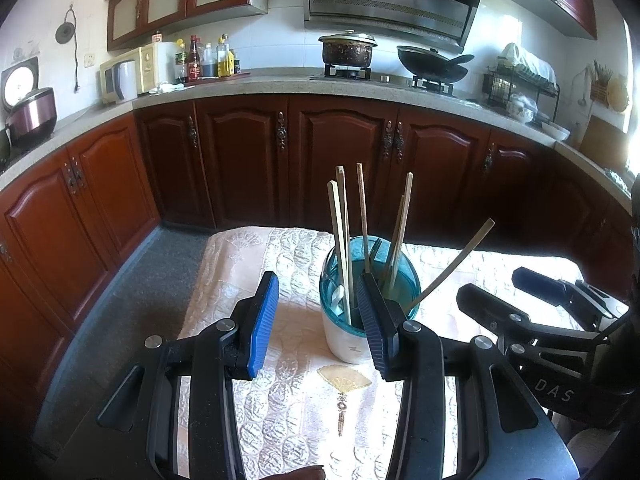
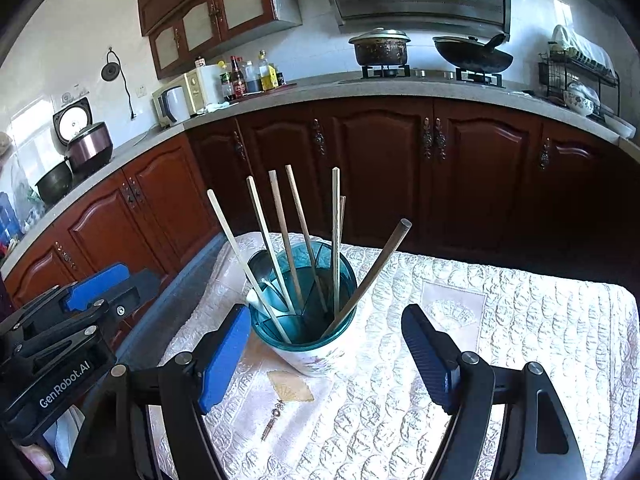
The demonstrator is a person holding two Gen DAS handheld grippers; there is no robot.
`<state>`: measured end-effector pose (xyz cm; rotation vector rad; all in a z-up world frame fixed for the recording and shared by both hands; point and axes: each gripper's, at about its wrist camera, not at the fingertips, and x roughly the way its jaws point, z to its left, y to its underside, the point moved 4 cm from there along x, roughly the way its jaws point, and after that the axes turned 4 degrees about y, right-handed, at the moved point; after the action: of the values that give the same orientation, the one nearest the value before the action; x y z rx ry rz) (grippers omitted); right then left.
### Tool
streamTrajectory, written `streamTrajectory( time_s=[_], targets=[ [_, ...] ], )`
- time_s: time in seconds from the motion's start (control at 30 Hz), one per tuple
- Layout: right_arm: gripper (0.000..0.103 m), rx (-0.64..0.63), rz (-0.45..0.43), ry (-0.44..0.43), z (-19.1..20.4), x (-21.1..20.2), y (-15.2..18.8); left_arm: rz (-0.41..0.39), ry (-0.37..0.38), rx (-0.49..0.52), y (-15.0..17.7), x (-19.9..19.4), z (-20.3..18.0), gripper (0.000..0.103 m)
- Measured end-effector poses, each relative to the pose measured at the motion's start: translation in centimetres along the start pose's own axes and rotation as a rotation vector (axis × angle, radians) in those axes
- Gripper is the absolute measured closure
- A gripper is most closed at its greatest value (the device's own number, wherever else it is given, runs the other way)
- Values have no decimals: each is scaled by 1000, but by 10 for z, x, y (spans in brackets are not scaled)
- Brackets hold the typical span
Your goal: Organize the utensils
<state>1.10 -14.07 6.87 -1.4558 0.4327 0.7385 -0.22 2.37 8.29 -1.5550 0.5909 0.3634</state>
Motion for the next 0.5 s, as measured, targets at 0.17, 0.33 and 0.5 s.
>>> streamTrajectory(
  time_s=[0.17, 0.33, 0.5],
  targets=[
    [27, -5, 6, 1, -1, 1, 1, 3, 2, 1, 1, 0, 0, 63],
    [27, -8, 8, 0, -2, 2, 1, 4, 3, -1, 1, 0, 0, 63],
    [27, -13, 8, 1, -1, 2, 1, 2, 2, 3, 2, 1, 0, 63]
  ],
)
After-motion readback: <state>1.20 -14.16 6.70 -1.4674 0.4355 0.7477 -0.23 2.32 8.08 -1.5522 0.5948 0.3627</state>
